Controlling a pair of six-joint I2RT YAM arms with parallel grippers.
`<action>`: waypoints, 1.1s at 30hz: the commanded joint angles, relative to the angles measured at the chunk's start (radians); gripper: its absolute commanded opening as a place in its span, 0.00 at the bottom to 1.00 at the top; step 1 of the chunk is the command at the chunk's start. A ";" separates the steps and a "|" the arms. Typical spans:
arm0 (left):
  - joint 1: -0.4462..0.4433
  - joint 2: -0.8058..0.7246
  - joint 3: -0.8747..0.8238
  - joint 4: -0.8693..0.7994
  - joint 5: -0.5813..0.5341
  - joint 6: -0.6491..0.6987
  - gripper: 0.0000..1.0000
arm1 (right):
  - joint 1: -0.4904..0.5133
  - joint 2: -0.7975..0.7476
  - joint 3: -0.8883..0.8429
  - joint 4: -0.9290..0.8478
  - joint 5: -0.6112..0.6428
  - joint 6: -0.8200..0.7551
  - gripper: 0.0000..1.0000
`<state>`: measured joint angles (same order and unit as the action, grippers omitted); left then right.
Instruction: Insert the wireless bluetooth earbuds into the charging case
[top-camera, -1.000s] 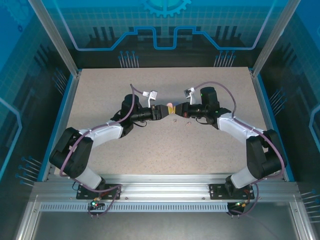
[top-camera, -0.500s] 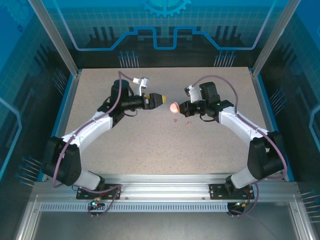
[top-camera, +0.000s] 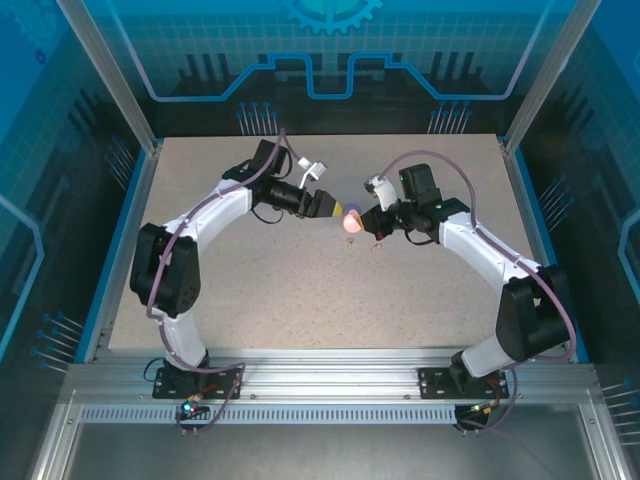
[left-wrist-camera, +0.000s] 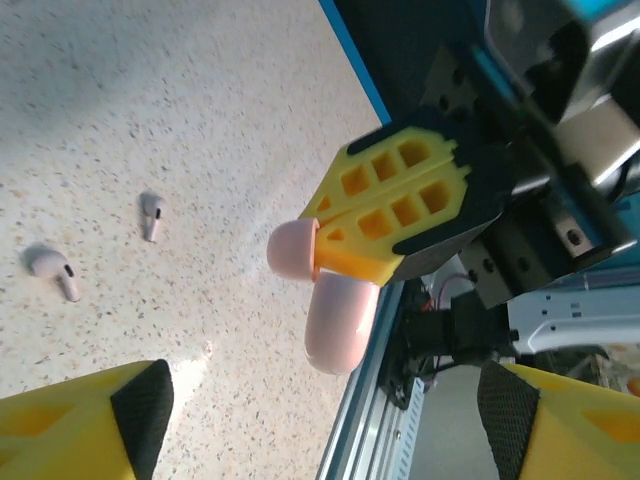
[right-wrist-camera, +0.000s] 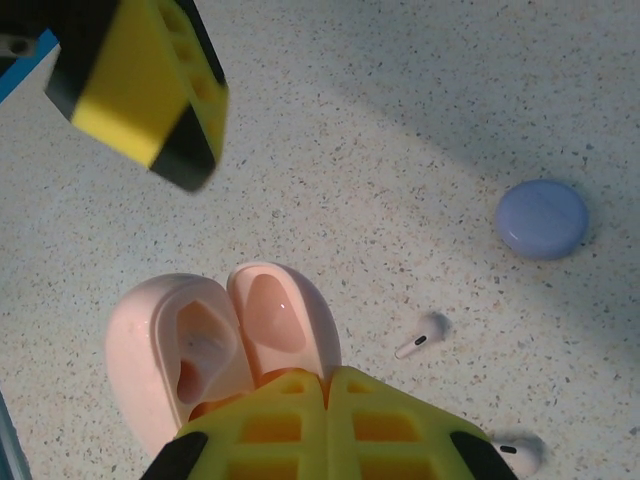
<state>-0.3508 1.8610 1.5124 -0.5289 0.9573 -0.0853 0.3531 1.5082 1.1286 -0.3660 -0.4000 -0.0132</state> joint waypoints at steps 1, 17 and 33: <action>-0.035 0.044 0.071 -0.157 0.079 0.104 0.76 | 0.017 -0.016 0.041 -0.030 -0.013 -0.033 0.00; -0.071 0.106 0.081 -0.102 0.108 0.080 0.51 | 0.038 0.007 0.069 -0.045 -0.012 -0.045 0.00; -0.053 0.099 0.088 -0.042 0.104 0.049 0.44 | 0.043 0.010 0.069 -0.060 -0.003 -0.057 0.00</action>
<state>-0.4168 1.9648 1.5700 -0.5877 1.0336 -0.0273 0.3813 1.5116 1.1717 -0.4091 -0.3981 -0.0540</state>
